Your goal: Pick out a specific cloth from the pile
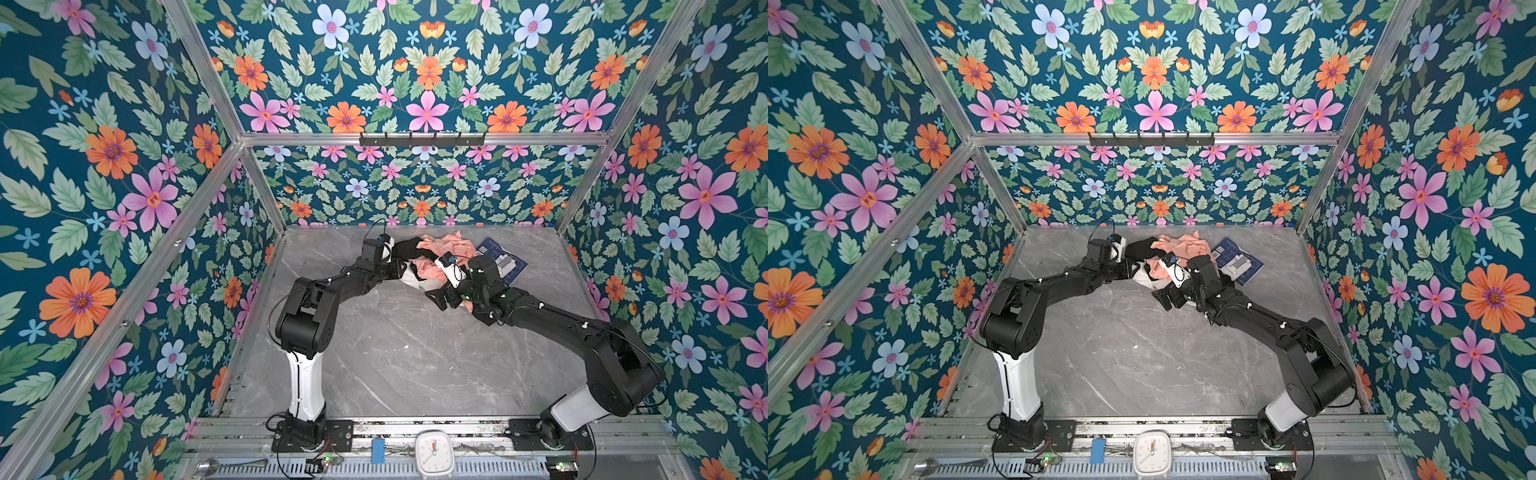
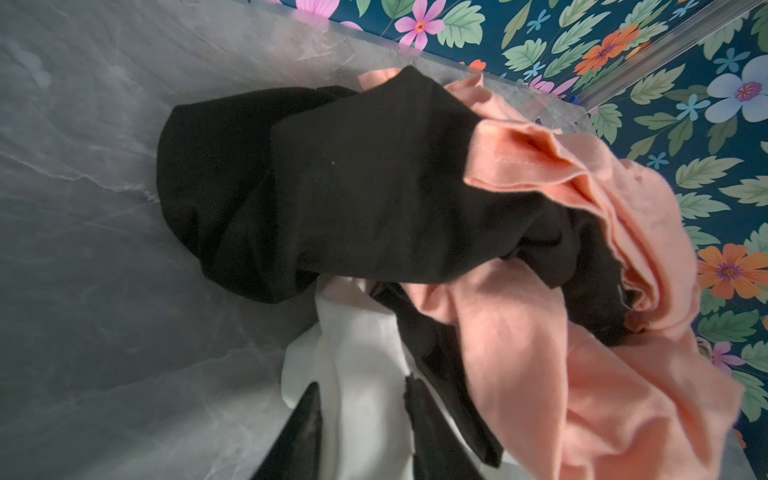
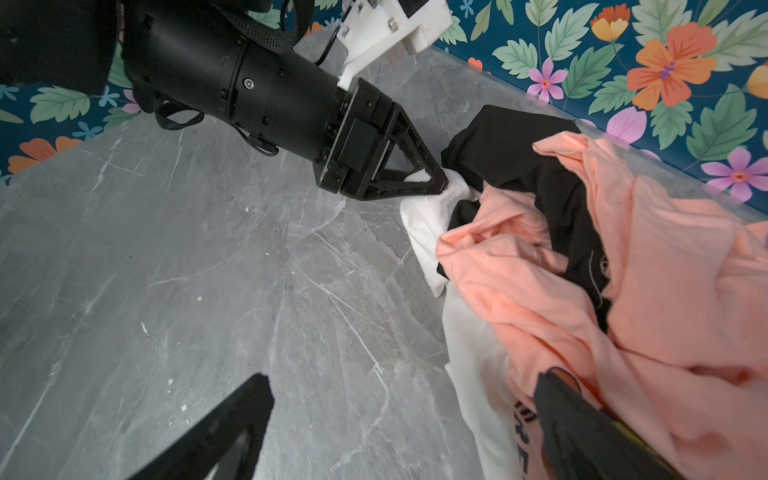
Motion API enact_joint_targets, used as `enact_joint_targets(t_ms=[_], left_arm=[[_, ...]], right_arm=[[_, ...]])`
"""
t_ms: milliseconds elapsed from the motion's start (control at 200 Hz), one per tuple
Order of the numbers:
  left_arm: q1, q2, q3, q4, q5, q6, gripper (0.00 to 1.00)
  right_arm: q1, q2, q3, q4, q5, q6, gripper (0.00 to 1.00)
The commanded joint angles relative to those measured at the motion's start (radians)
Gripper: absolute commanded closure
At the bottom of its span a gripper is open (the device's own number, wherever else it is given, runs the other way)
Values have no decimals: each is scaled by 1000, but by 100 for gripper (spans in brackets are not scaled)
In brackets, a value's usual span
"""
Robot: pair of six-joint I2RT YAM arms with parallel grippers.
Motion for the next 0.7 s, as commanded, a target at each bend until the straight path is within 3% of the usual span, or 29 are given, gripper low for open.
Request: enact_joint_targets(t_ms=[0,265,695], left_arm=[[2,3,11,-7,27,3,80],[2,-13,4,-14,36,3,98],[-1,-76,8,-12,43,-13,100]], right_arm=[[0,-9,-5,-9,9,-4,1],[1,-18,-16,-14,22,-1,1],[1,-26,-22,-6,36,4,1]])
